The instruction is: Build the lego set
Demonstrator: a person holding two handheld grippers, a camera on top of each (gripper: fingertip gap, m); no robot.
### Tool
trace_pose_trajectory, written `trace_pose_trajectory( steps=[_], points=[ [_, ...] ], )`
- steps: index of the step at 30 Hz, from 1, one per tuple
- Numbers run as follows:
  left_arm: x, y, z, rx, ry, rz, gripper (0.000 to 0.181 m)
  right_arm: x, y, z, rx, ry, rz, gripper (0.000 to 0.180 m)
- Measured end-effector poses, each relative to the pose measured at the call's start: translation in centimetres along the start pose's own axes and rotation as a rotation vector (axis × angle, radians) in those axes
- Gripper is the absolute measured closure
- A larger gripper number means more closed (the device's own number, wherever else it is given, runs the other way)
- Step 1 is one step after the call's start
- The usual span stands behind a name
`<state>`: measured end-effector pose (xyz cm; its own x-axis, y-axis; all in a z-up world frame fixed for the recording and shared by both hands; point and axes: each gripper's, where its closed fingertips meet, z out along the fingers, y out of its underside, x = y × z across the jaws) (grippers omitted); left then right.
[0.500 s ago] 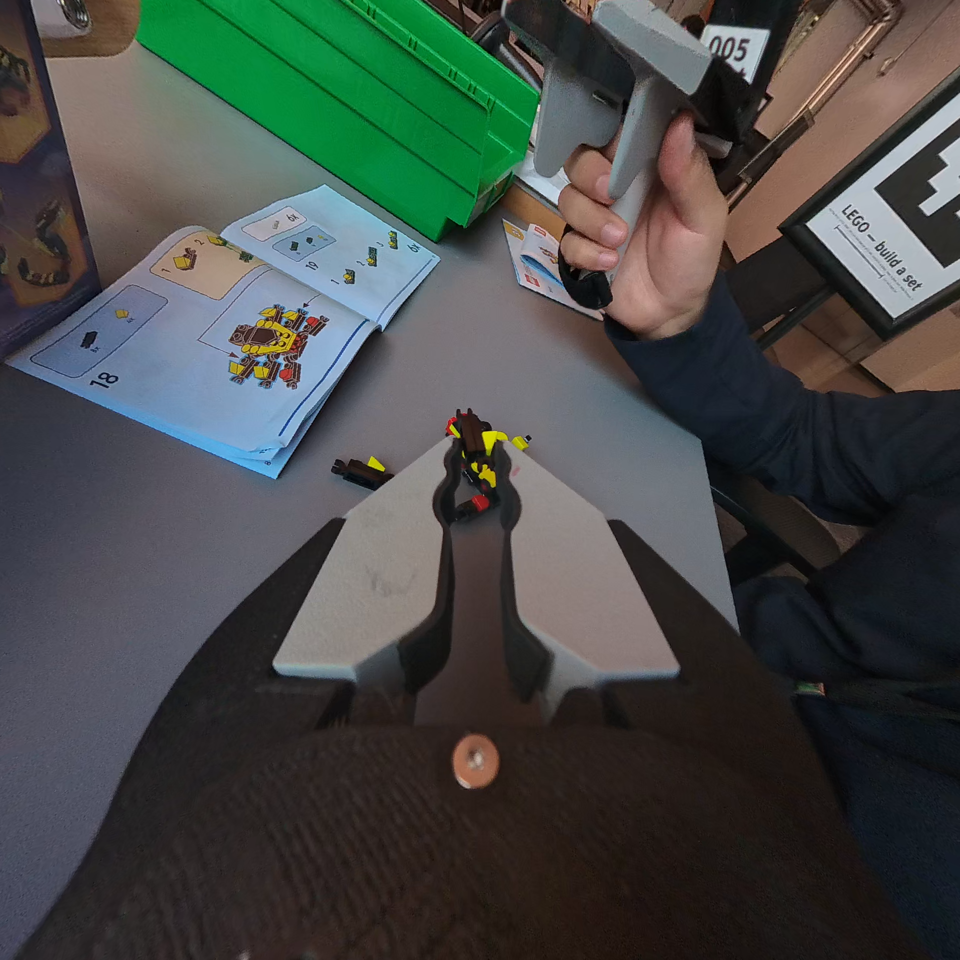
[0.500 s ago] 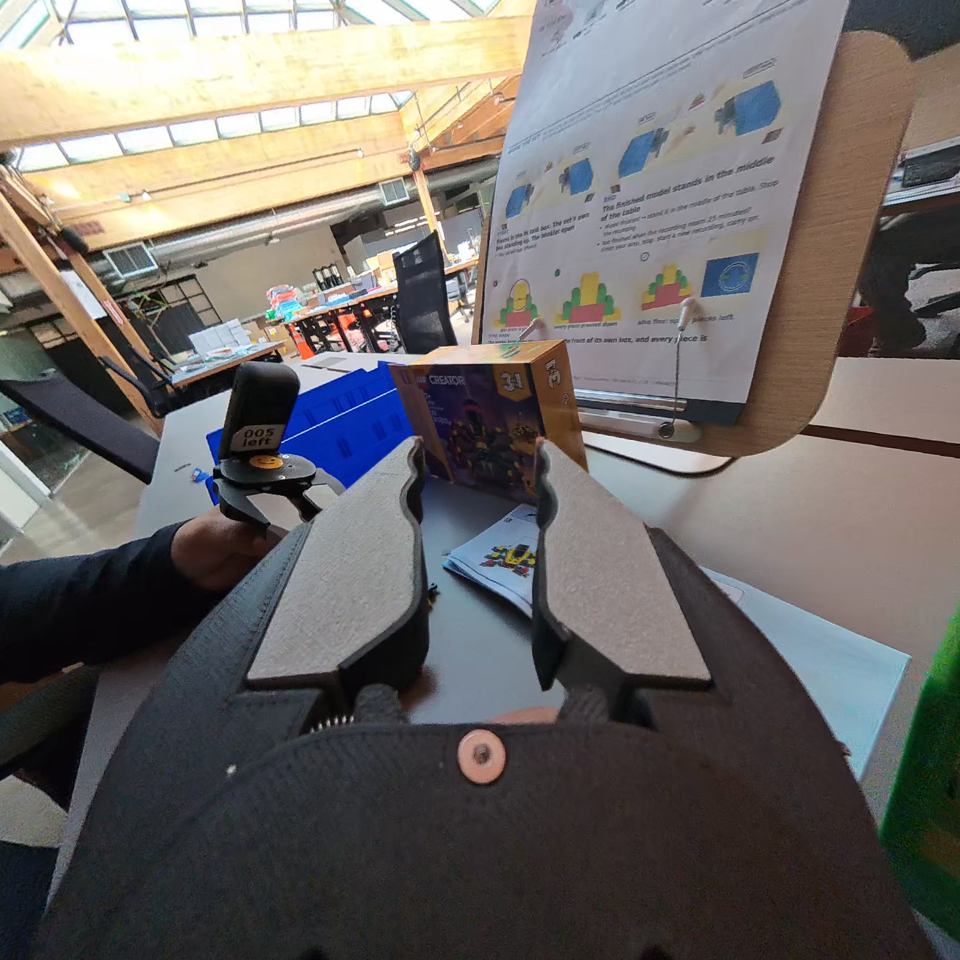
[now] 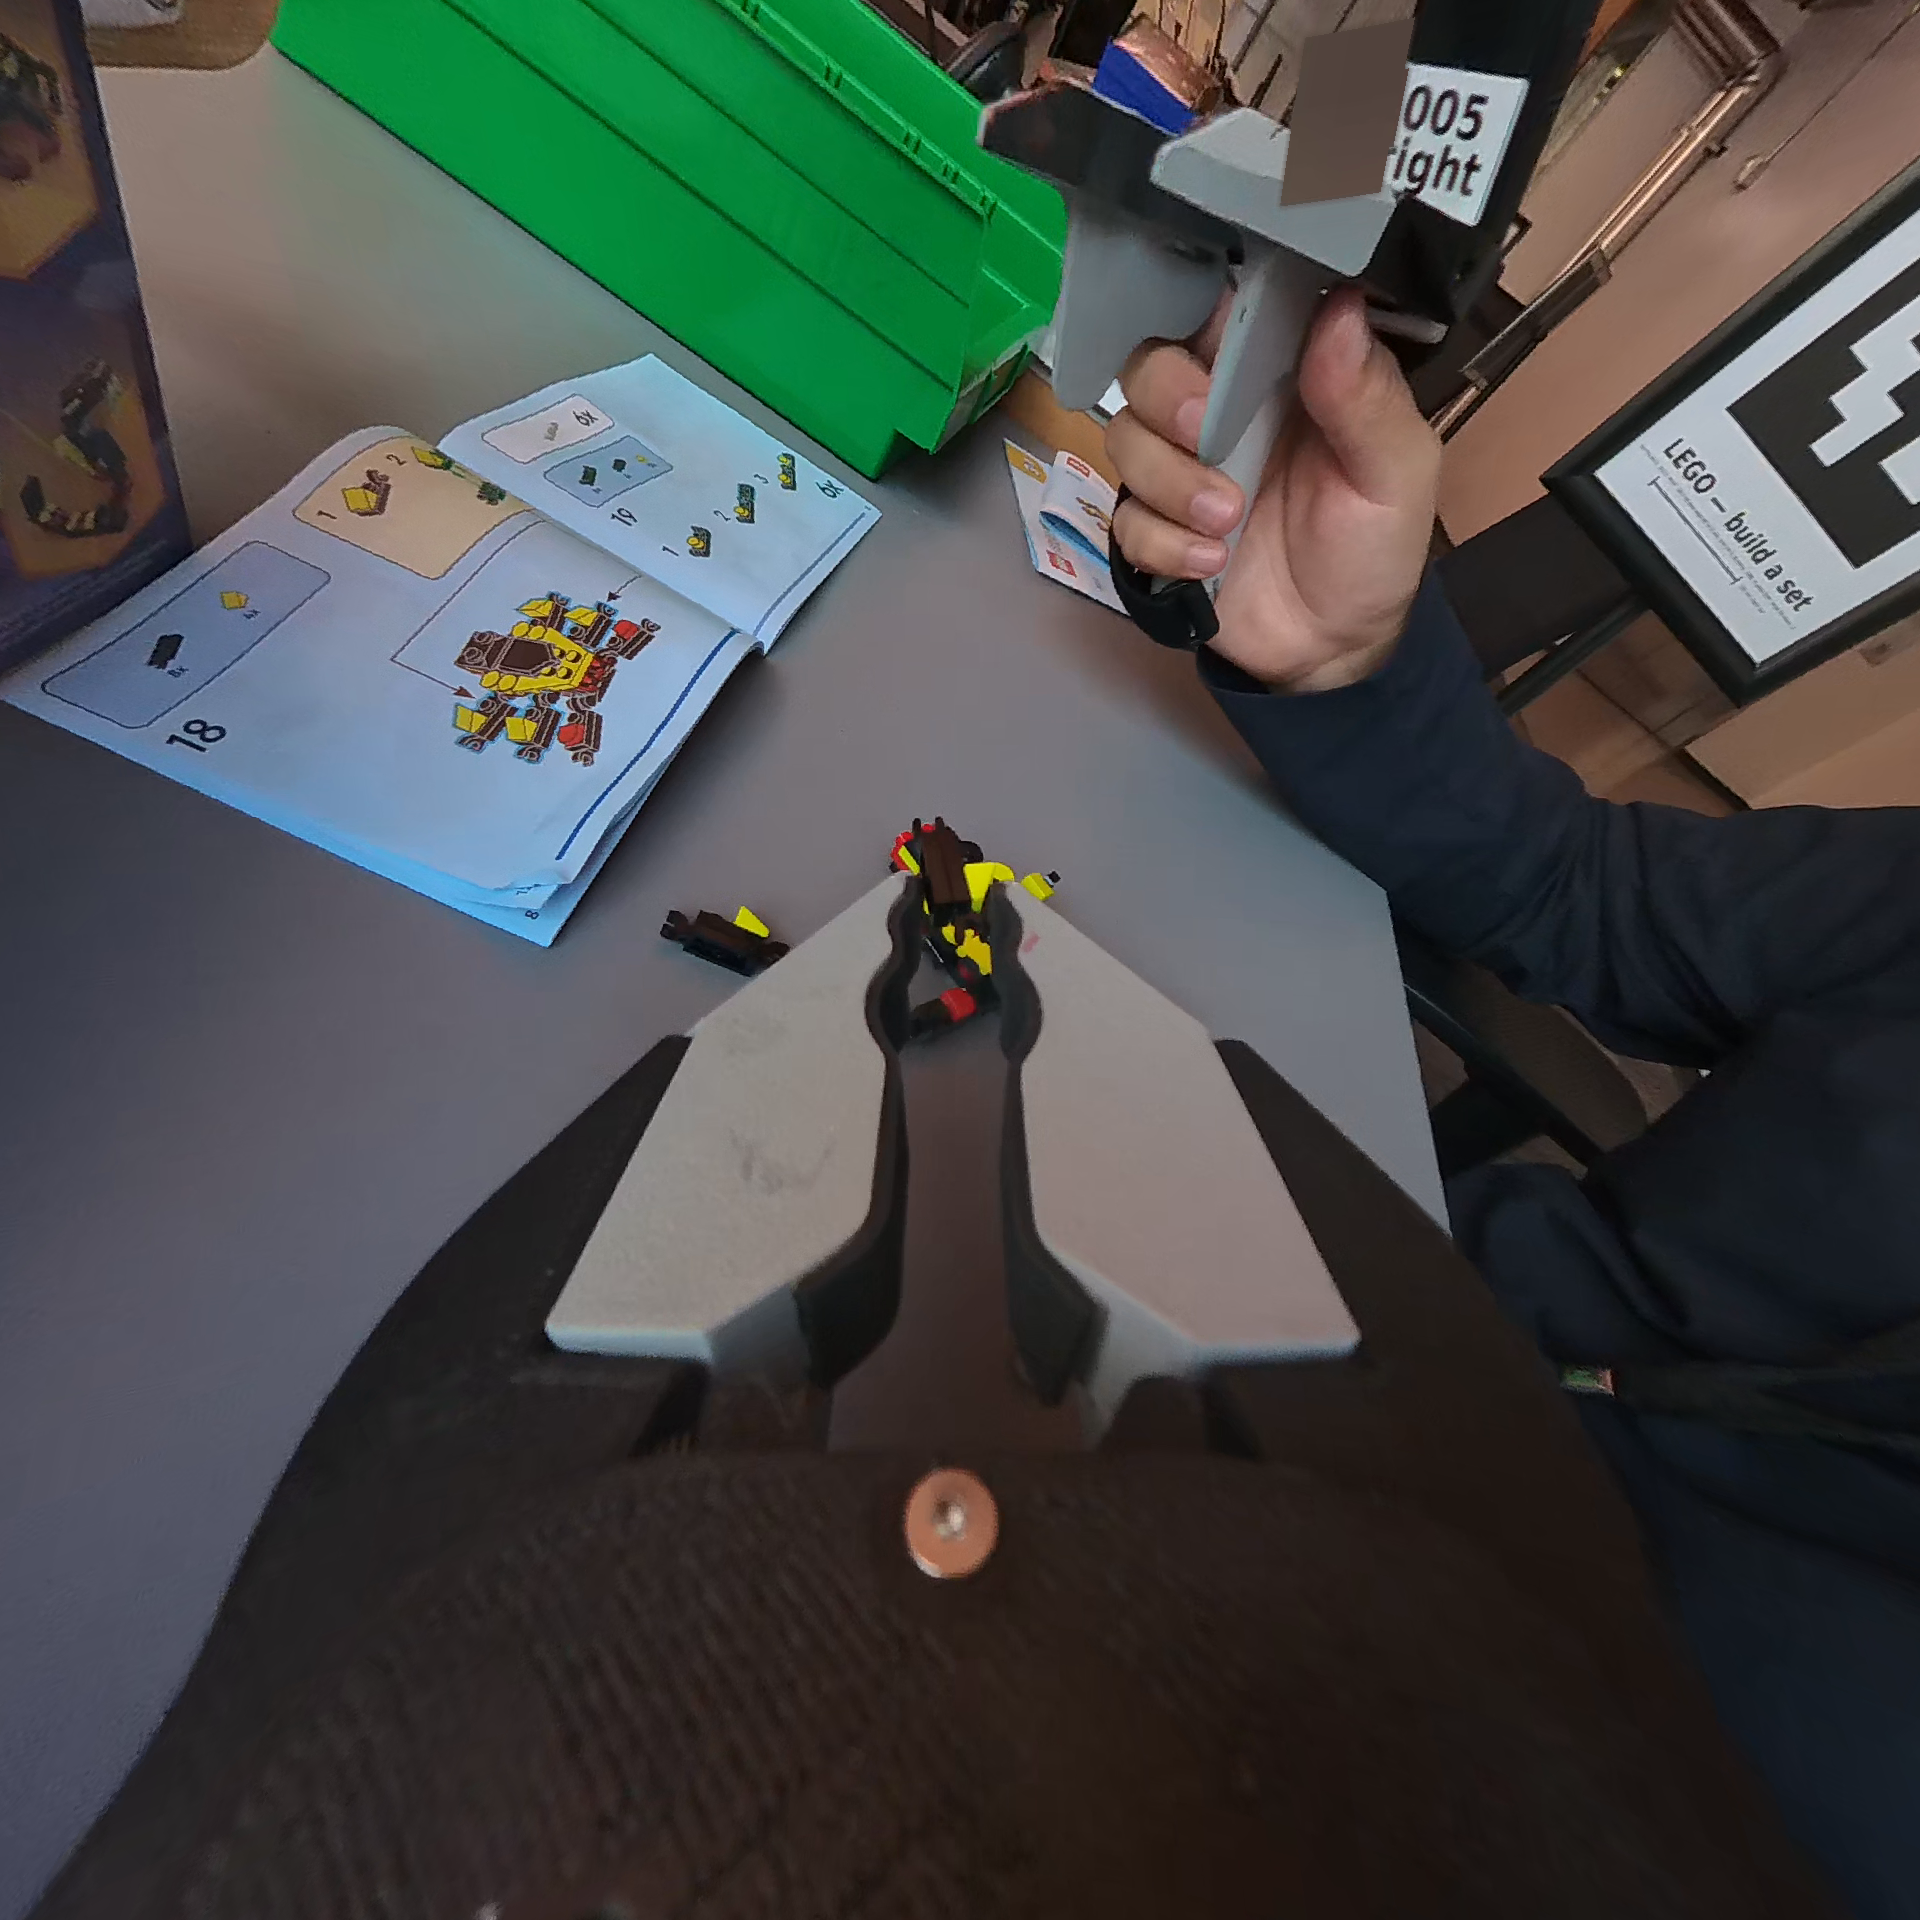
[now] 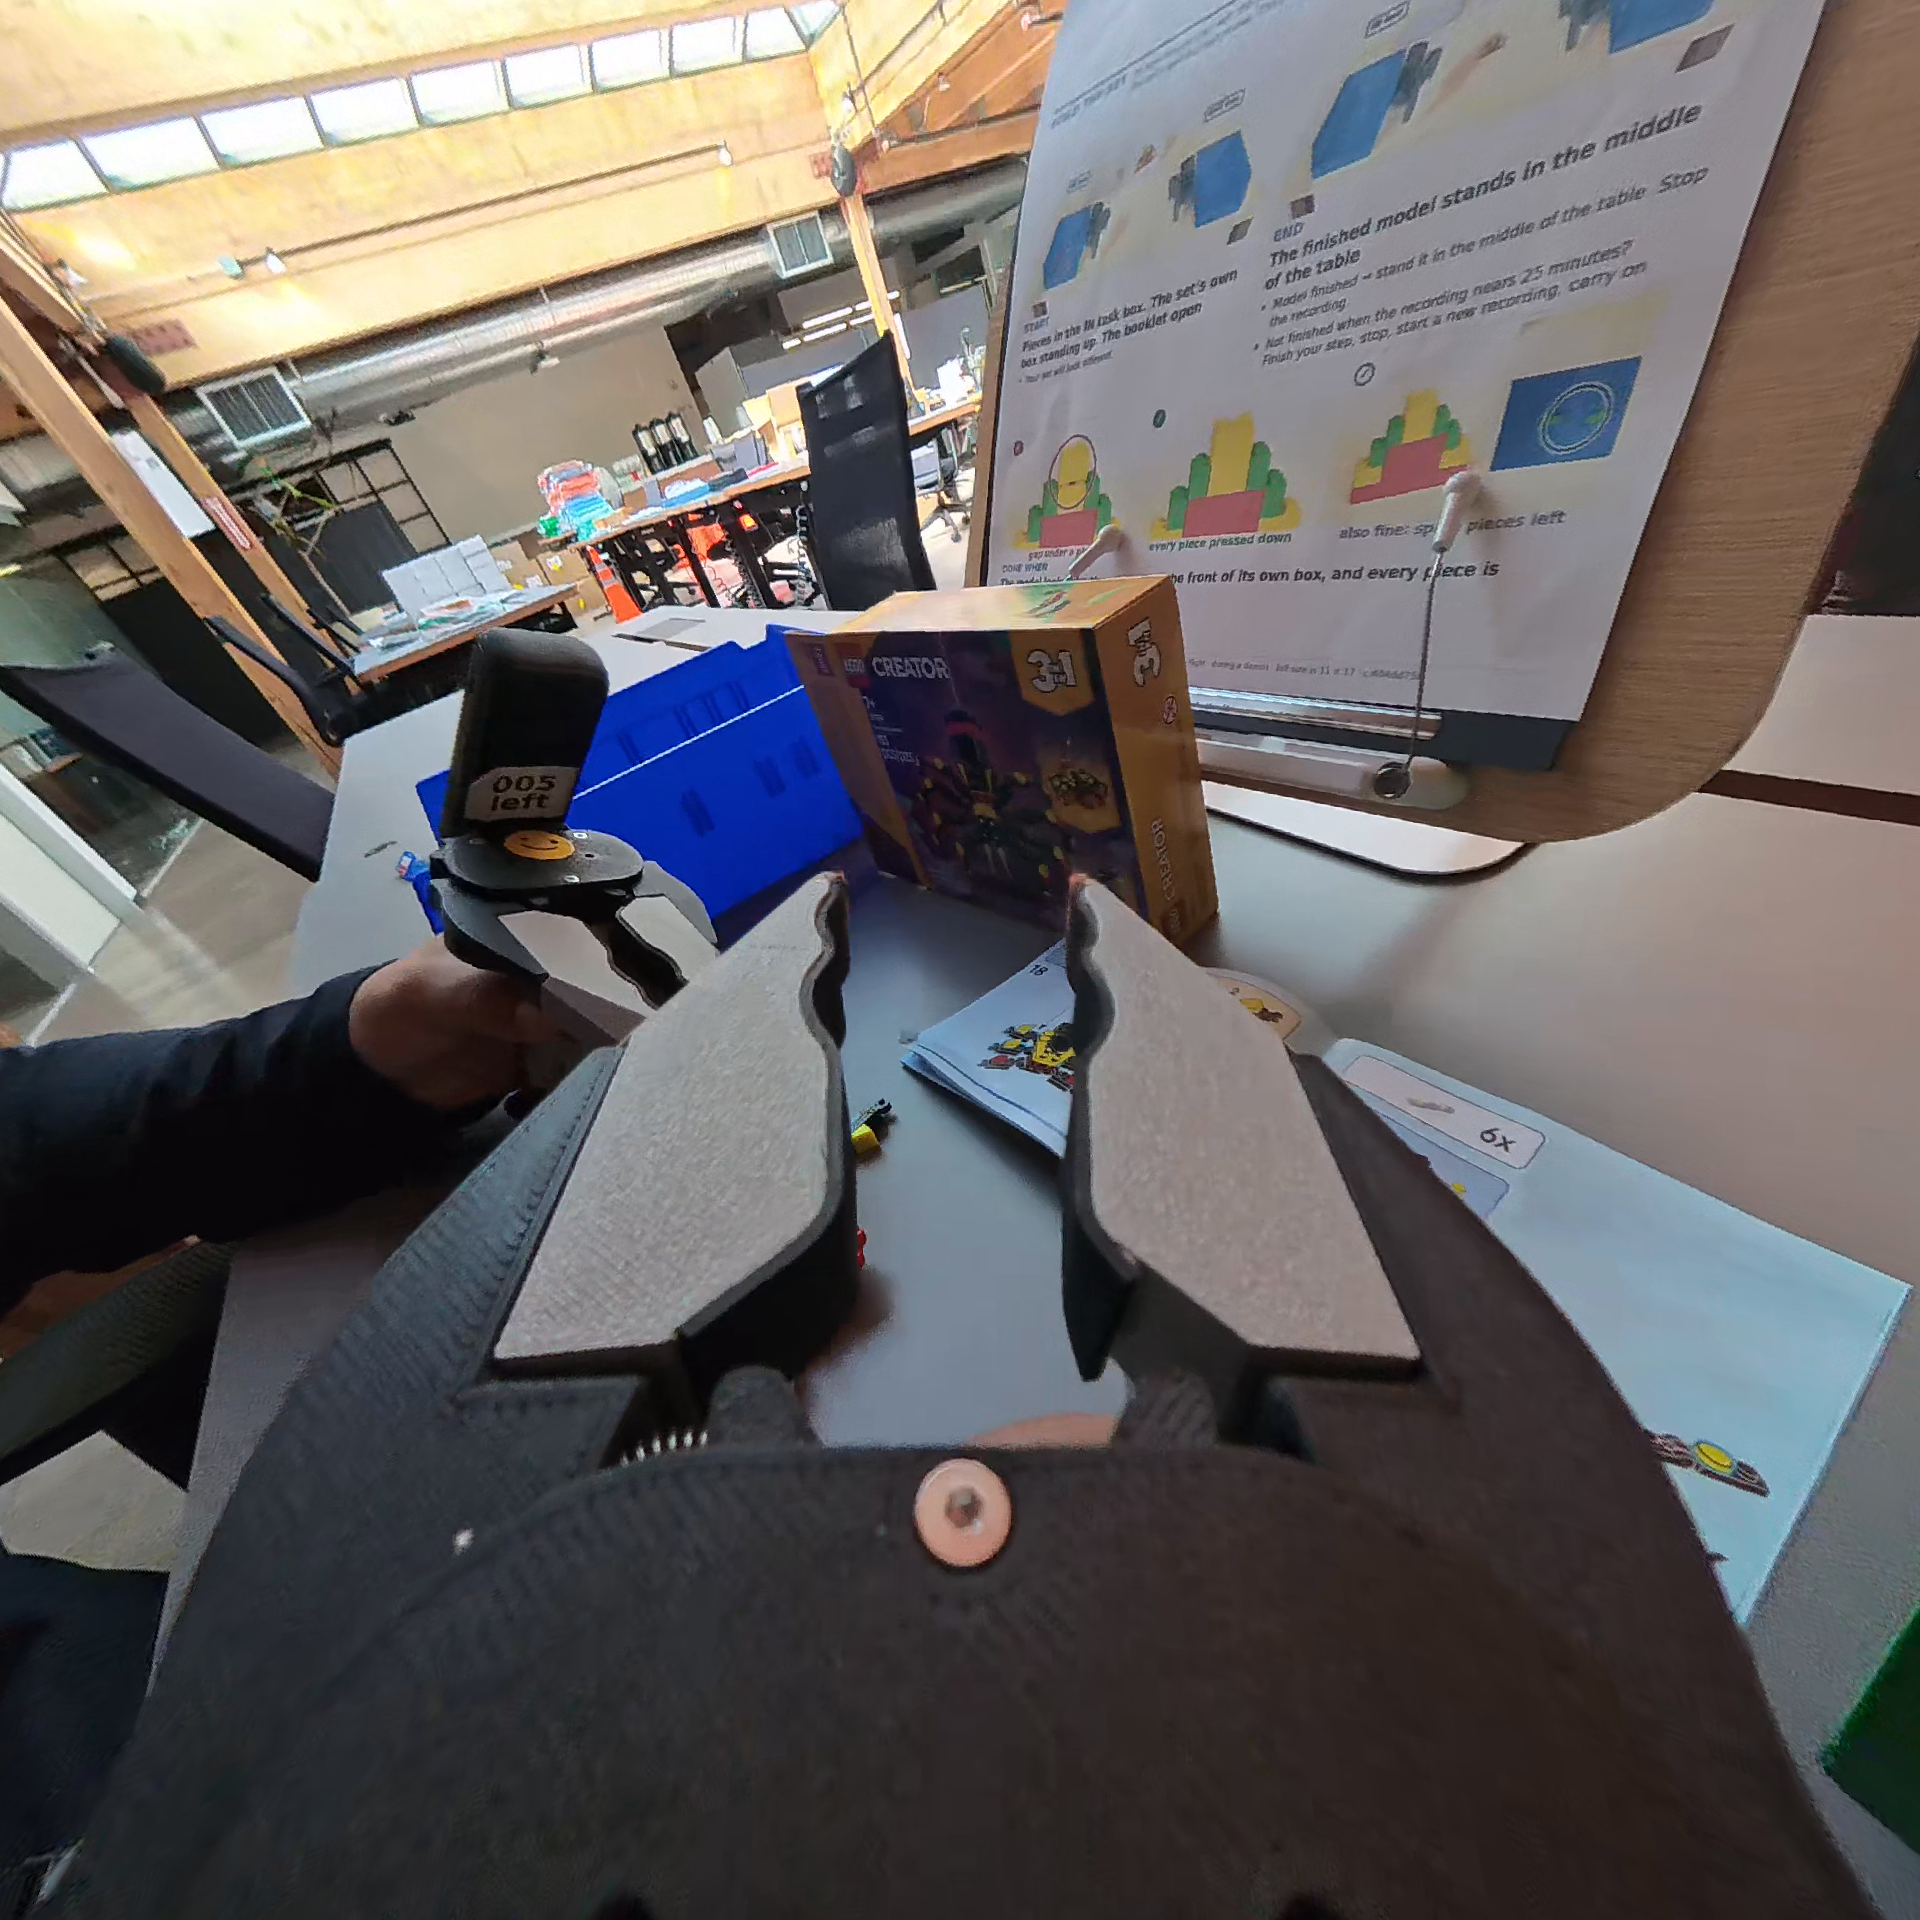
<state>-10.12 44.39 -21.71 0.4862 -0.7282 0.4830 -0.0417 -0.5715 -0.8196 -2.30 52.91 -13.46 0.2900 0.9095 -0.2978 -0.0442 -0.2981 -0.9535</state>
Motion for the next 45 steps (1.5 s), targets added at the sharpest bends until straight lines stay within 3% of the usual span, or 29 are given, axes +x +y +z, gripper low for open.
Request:
trace_pose_trajectory(
  steps=[19,25,29,45],
  points=[
    [-0.6,1.0,0.0,-0.051,0.017,-0.108,0.171,0.2,1.1,0.4,-0.049,-0.004,0.017,0.141],
    [0.6,2.1,0.6,-0.128,0.095,-0.127,0.171,0.0,1.2,0.5,-0.059,-0.009,0.016,0.141],
    [2.3,1.6,0.7,-0.106,0.179,-0.095,0.171,0.0,1.2,0.5,-0.058,-0.012,0.015,0.141],
    [3.6,2.7,1.5,-0.173,0.223,-0.065,0.171,-0.1,1.3,0.5,-0.064,-0.014,0.013,0.142]
  ],
)
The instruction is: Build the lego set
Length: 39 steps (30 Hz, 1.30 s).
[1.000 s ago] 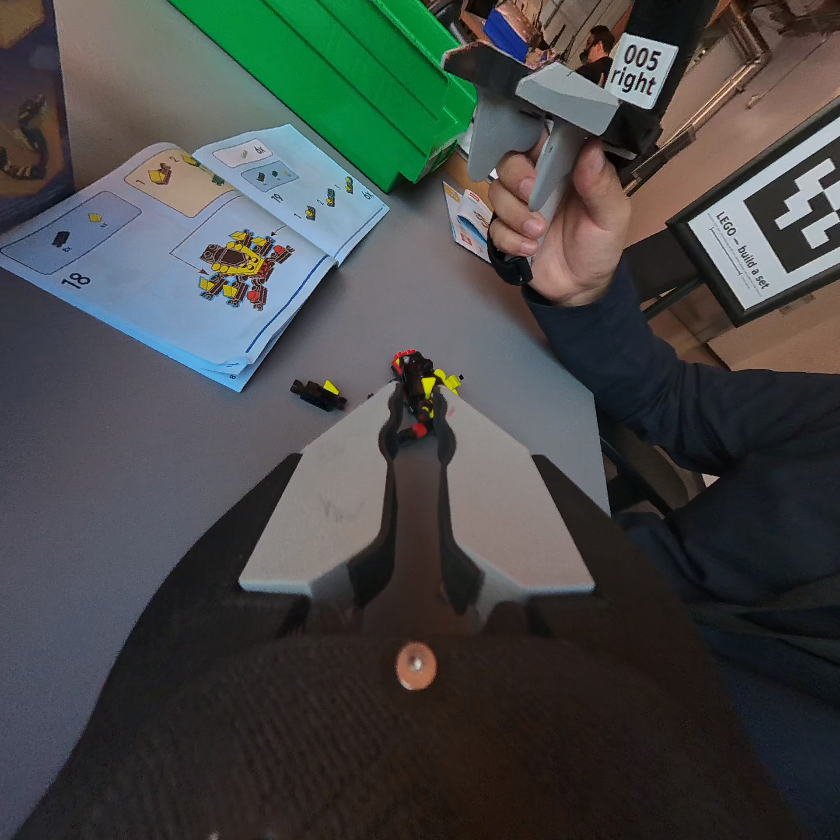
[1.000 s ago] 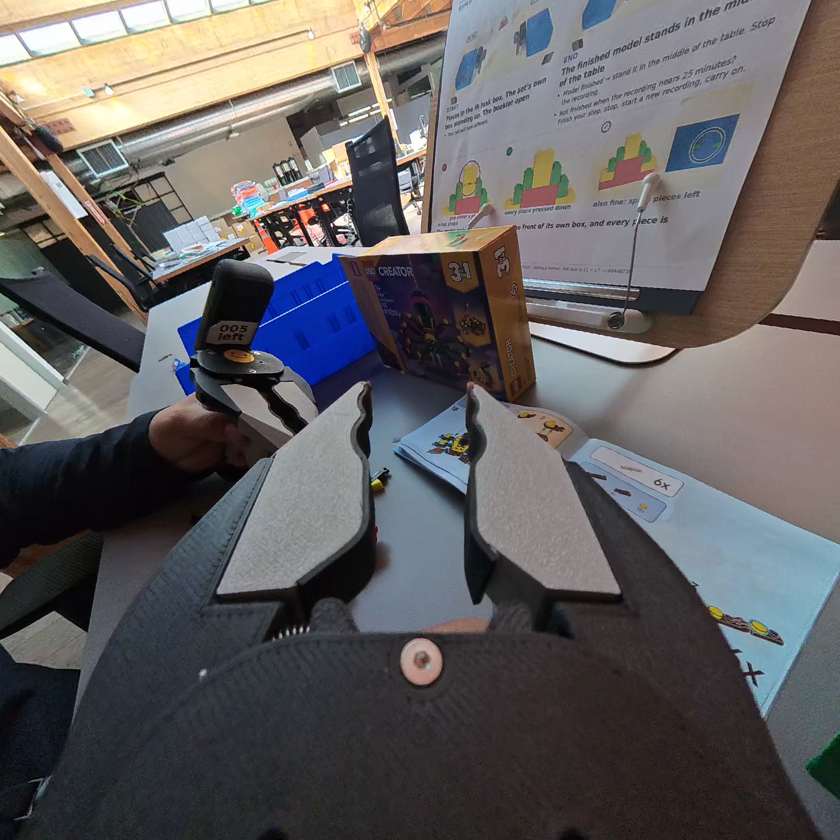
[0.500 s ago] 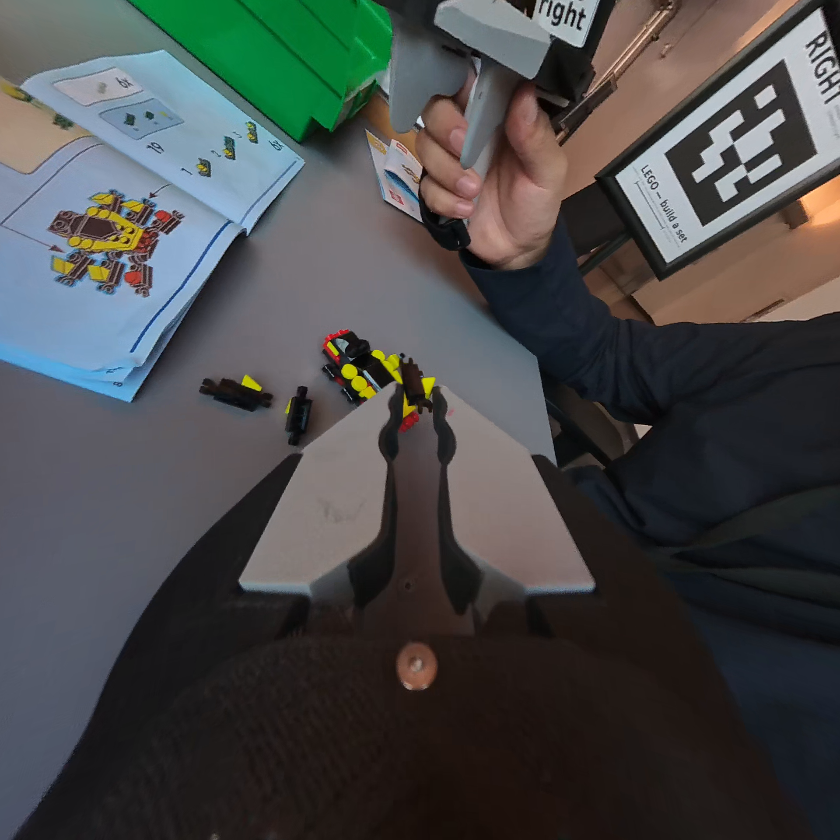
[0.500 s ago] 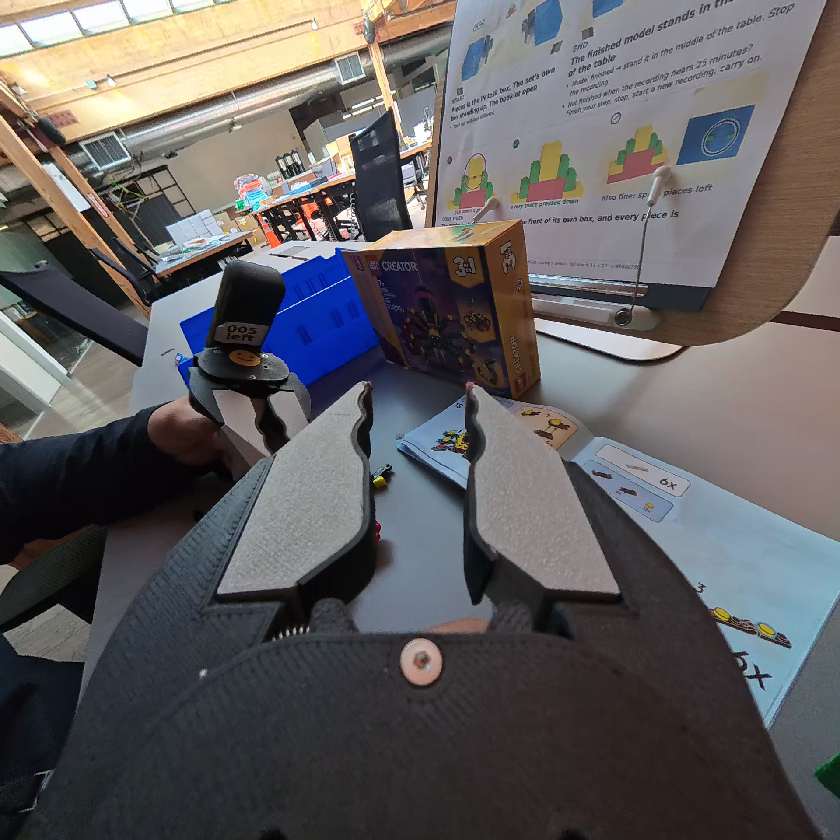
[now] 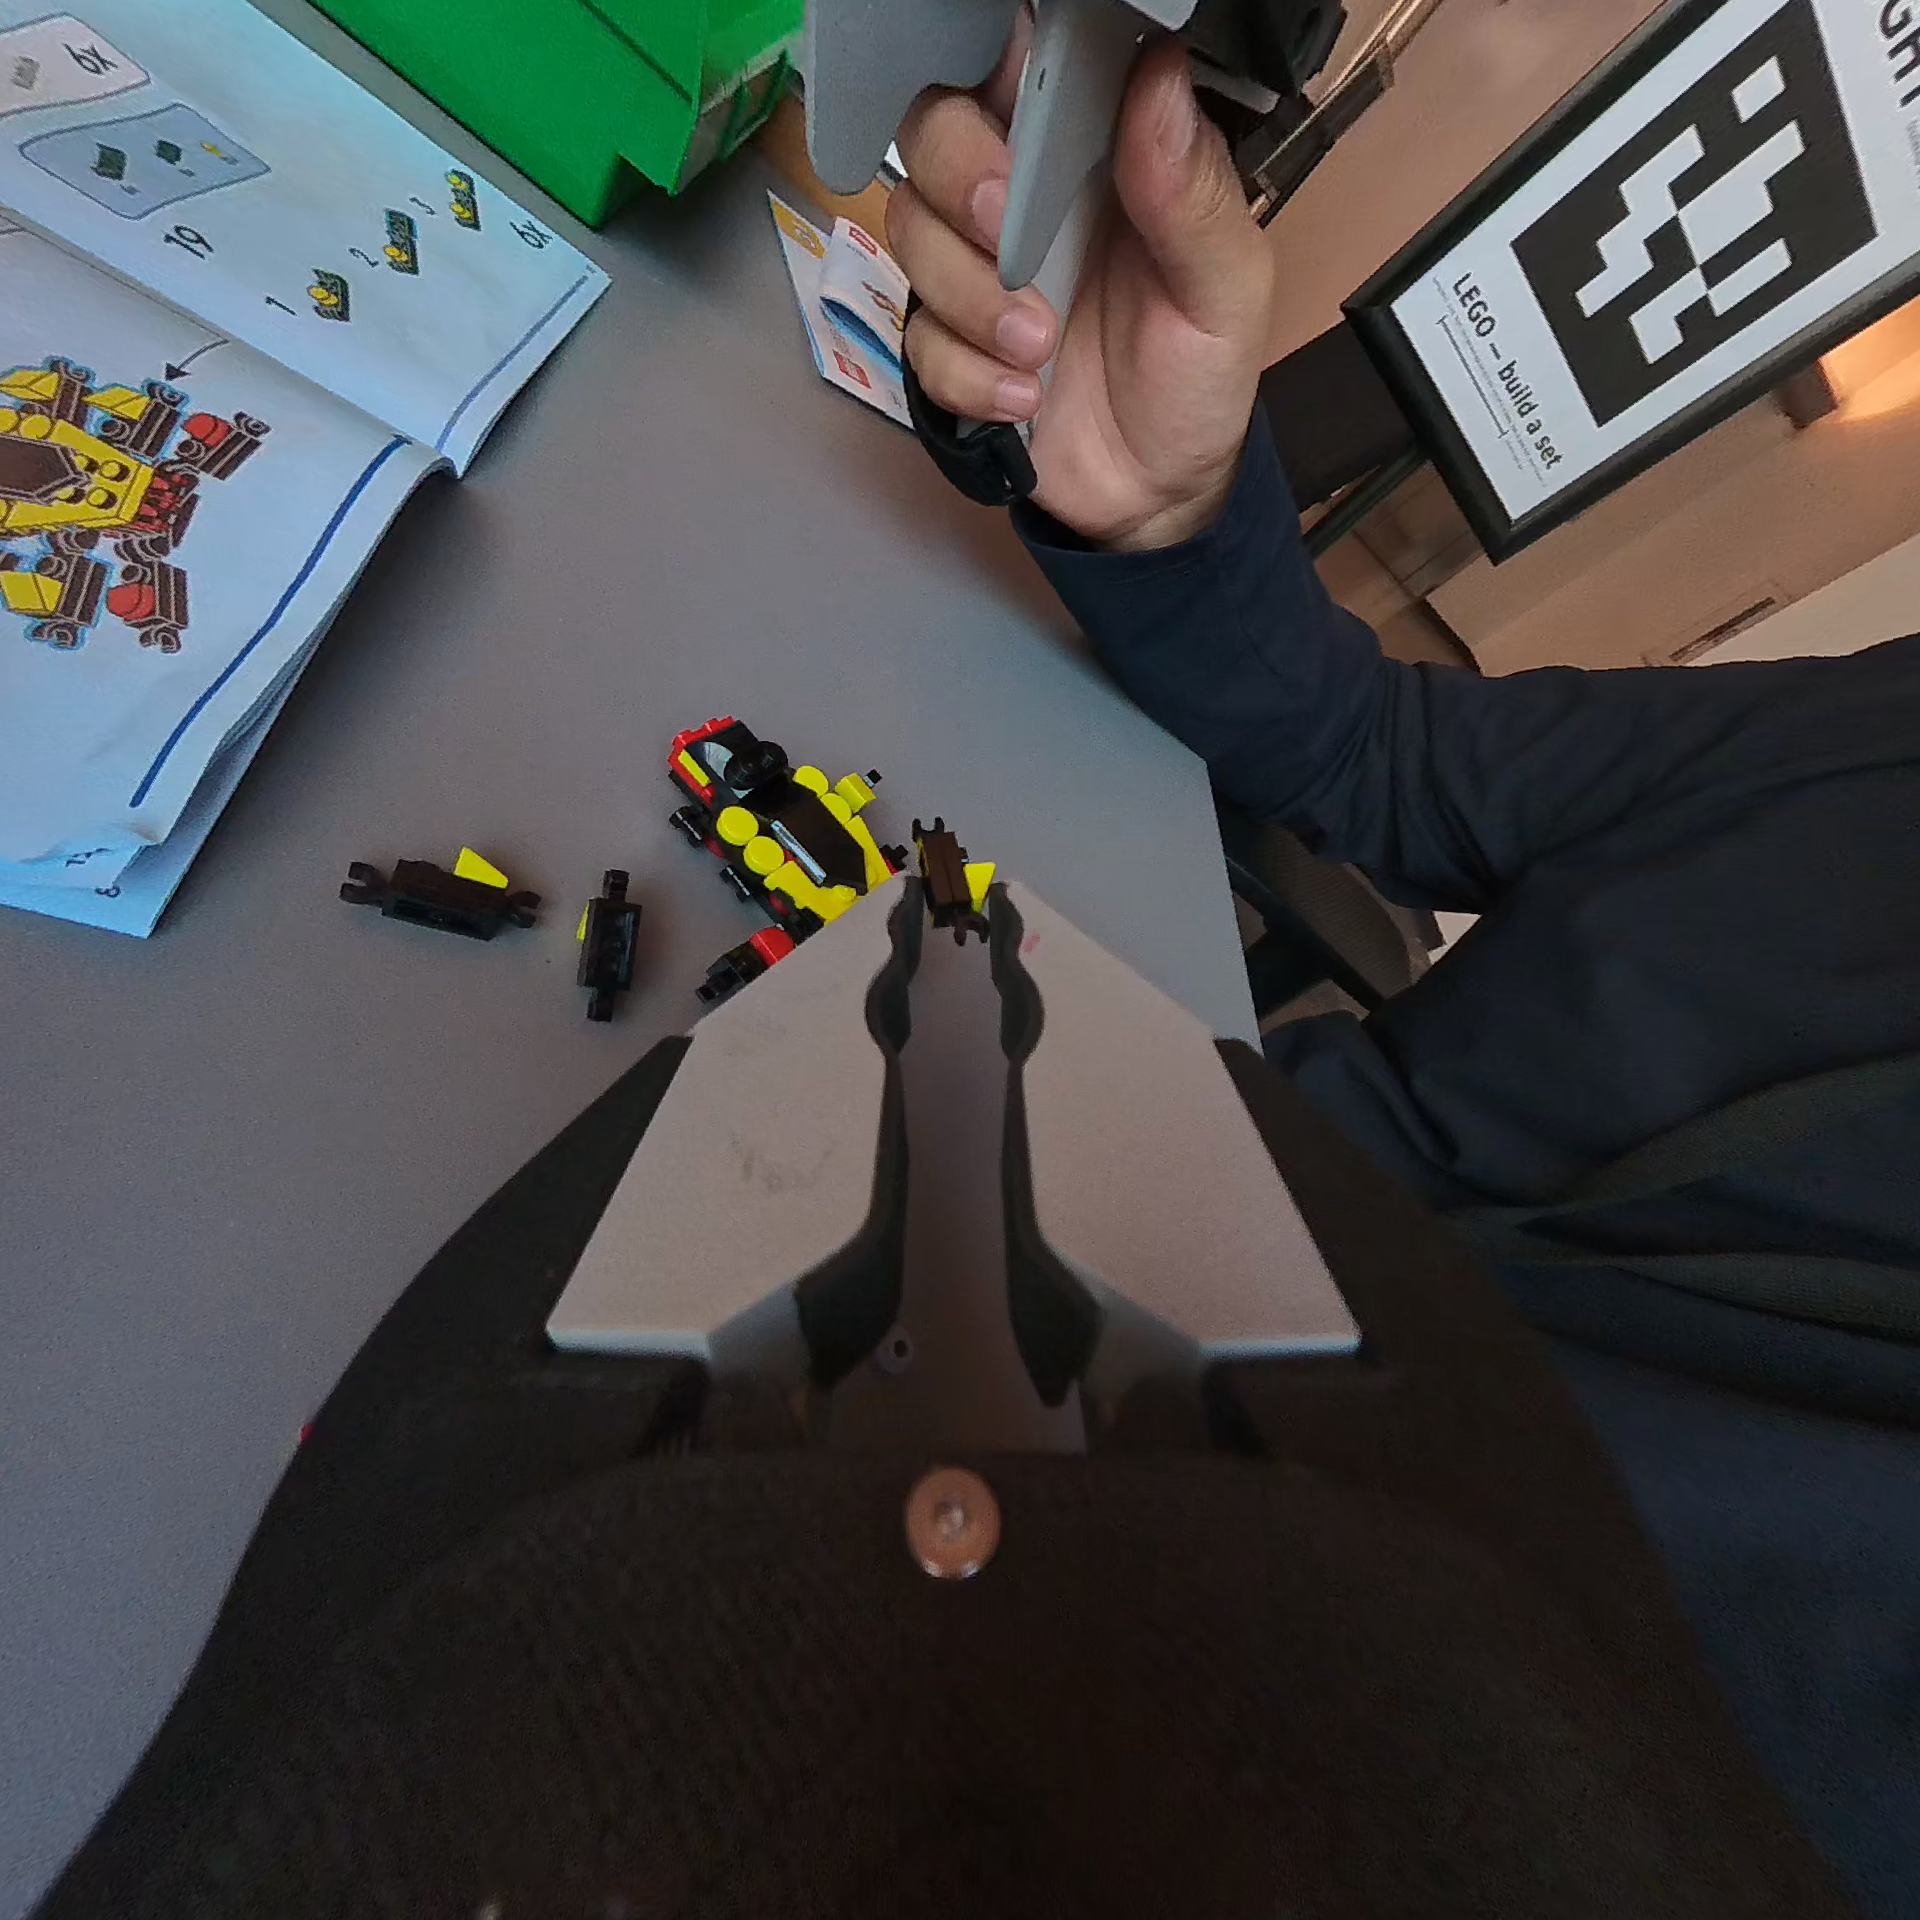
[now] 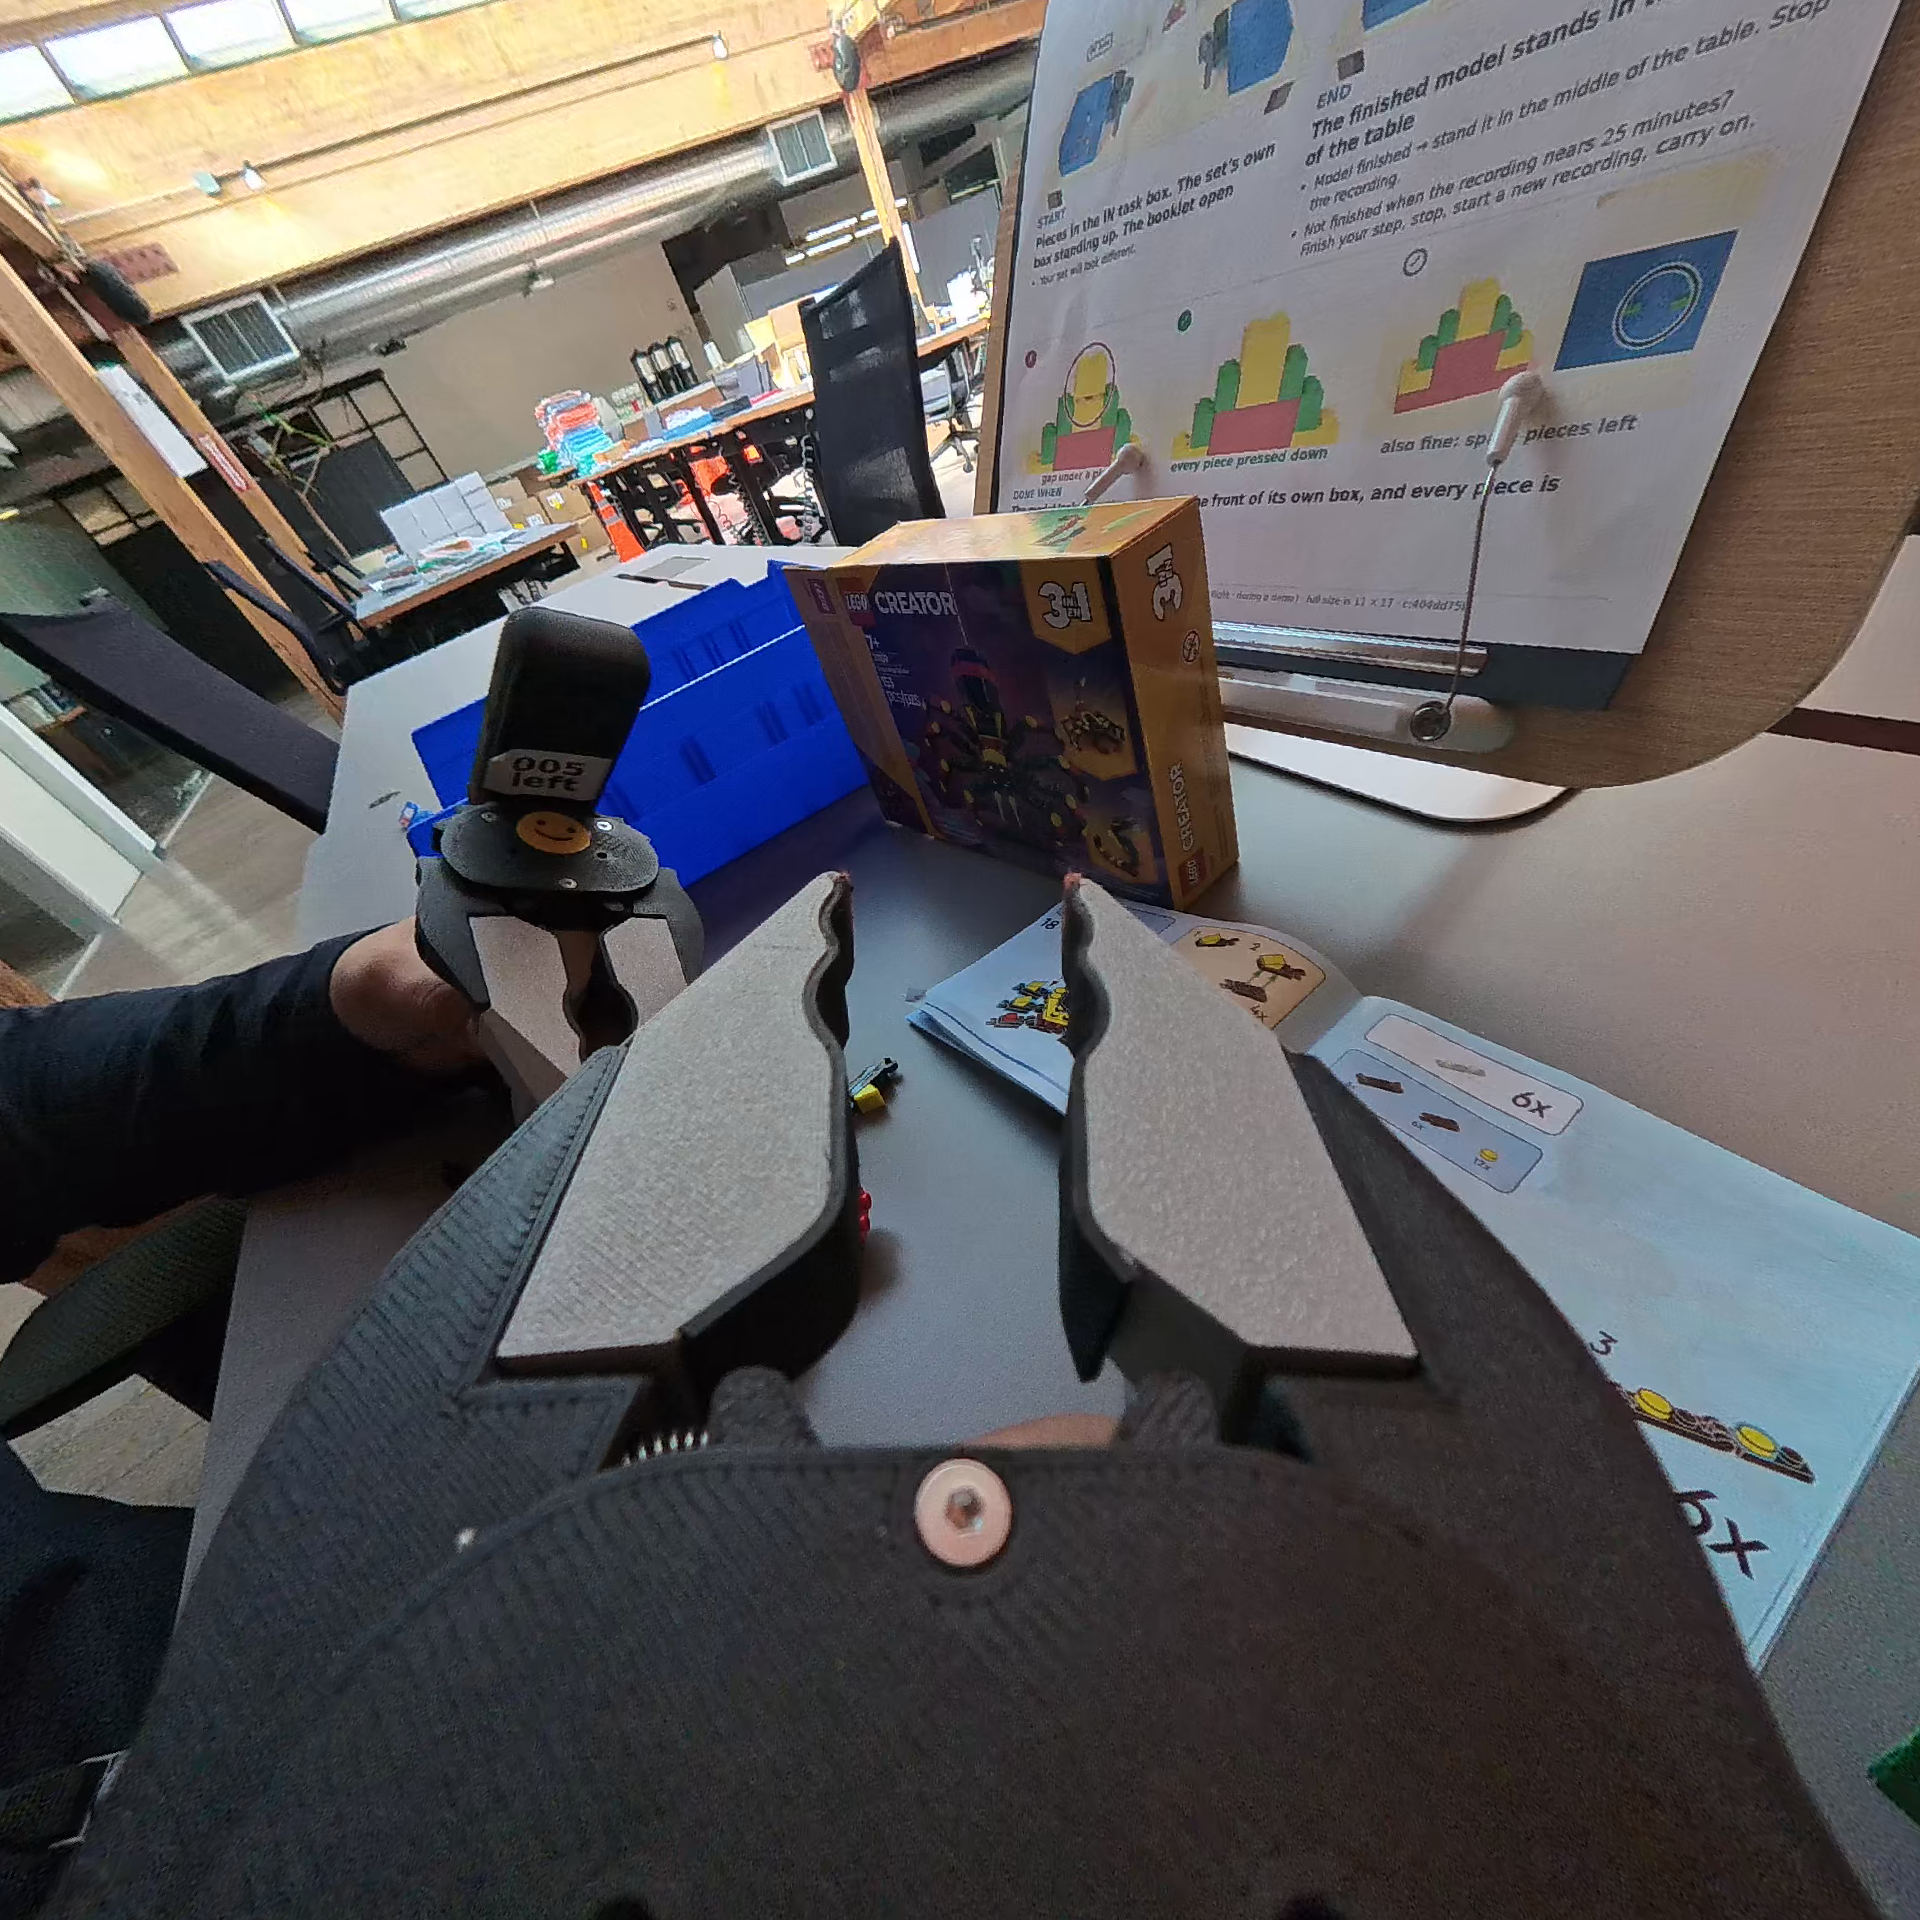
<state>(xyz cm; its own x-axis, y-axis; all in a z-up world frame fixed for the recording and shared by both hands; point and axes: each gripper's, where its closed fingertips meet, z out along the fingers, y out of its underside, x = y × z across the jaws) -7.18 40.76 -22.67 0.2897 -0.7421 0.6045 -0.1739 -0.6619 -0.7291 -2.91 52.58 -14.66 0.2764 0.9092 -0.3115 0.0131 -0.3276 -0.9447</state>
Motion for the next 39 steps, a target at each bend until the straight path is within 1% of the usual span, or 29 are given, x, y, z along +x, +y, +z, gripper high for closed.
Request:
trace_pose_trajectory(
  steps=[11,15,19,23,26,29,34,39],
  points=[
    [-0.1,0.1,0.0,-0.002,-0.001,-0.012,0.171,-0.1,0.0,0.0,0.001,-0.003,-0.002,0.142],
    [0.2,0.3,0.2,-0.016,0.022,-0.013,0.171,-0.1,0.0,0.0,-0.002,-0.004,-0.003,0.142],
    [1.0,1.3,1.0,-0.08,0.061,-0.013,0.171,-0.2,0.0,0.0,-0.002,-0.004,-0.003,0.142],
    [1.7,2.8,1.8,-0.182,0.067,0.034,0.171,-0.2,0.0,0.0,-0.004,-0.005,-0.003,0.142],
    [1.6,3.5,2.2,-0.228,0.037,0.063,0.165,-0.1,0.1,0.1,-0.008,-0.004,-0.002,0.142],
    [1.4,3.4,2.2,-0.22,0.02,0.069,0.159,-0.1,0.2,0.1,-0.011,-0.004,-0.001,0.142],
    [1.3,2.7,1.8,-0.184,0.01,0.08,0.156,-0.1,0.3,0.2,-0.014,-0.004,-0.001,0.142],
    [0.4,1.7,1.0,-0.144,-0.054,0.106,0.156,-0.3,0.3,0.2,-0.014,-0.016,-0.002,0.142]
  ],
)
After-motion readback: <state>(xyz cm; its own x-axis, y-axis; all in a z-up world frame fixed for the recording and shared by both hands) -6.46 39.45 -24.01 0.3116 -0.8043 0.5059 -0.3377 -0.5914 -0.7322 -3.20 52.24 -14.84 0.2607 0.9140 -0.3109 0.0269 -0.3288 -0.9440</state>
